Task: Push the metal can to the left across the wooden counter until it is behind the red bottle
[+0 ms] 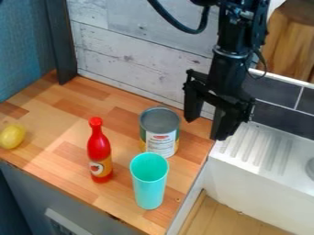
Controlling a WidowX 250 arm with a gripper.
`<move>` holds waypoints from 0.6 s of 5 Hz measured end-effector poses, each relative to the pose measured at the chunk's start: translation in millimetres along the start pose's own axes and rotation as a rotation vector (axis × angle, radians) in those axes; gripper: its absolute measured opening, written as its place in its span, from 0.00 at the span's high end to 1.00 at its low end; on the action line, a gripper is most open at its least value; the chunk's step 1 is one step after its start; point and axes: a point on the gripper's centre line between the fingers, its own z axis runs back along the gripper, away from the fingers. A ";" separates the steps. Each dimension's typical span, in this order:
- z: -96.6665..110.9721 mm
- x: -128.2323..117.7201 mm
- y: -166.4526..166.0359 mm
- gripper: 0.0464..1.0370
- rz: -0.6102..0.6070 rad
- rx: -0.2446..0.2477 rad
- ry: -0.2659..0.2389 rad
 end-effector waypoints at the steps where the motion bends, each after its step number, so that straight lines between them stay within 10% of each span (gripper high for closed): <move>1: -13.2 4.7 -3.1 0.04 0.015 -0.024 0.011; 3: -34.5 5.0 13.8 0.04 0.051 -0.012 0.069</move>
